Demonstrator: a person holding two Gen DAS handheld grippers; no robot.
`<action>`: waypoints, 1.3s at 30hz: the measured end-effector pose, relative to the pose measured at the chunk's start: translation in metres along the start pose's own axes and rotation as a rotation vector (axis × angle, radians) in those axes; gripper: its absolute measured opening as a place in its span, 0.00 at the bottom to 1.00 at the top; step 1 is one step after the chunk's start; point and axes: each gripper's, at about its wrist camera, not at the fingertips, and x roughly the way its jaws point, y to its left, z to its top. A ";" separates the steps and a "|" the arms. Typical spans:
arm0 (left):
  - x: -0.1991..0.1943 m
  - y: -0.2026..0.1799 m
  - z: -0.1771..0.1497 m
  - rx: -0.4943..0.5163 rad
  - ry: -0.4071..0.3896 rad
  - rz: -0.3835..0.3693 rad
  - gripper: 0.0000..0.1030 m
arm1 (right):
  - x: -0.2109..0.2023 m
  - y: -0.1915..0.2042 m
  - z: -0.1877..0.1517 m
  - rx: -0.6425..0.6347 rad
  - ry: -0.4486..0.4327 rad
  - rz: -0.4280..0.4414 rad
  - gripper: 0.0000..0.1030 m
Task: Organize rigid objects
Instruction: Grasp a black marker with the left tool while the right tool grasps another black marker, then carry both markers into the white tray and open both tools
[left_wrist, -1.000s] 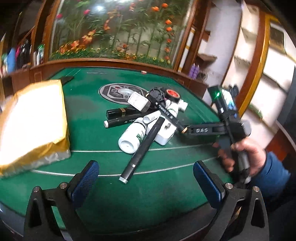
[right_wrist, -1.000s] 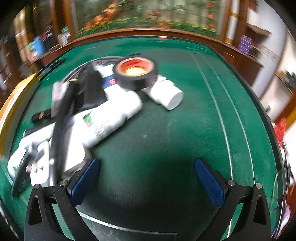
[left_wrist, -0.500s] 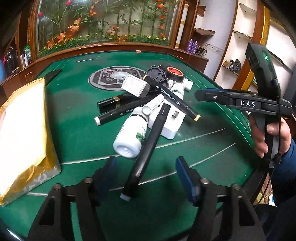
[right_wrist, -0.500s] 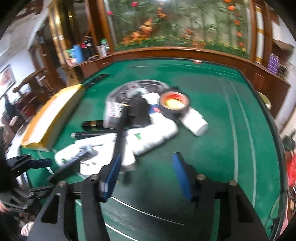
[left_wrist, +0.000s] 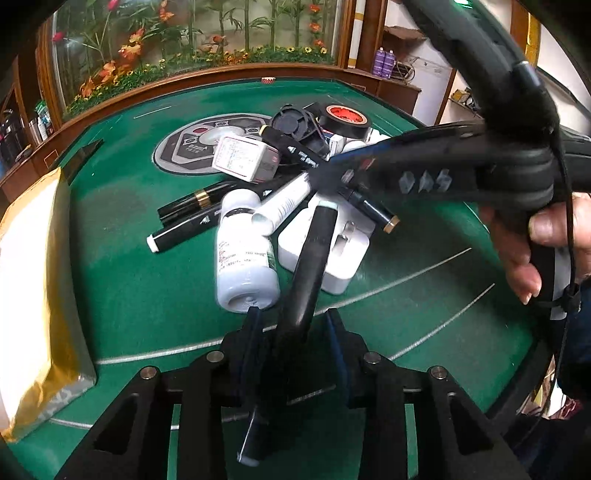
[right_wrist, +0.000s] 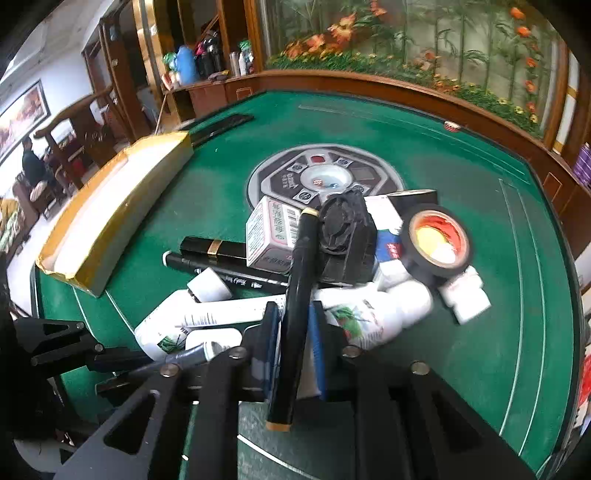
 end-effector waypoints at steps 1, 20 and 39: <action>0.002 -0.001 0.002 0.002 0.003 0.006 0.35 | 0.005 0.002 0.002 -0.016 0.021 0.000 0.23; -0.018 0.002 -0.009 -0.124 -0.114 -0.117 0.14 | -0.038 -0.017 0.005 0.078 -0.200 0.183 0.14; -0.077 0.083 -0.010 -0.356 -0.292 -0.059 0.14 | -0.035 -0.013 0.003 0.084 -0.184 0.261 0.14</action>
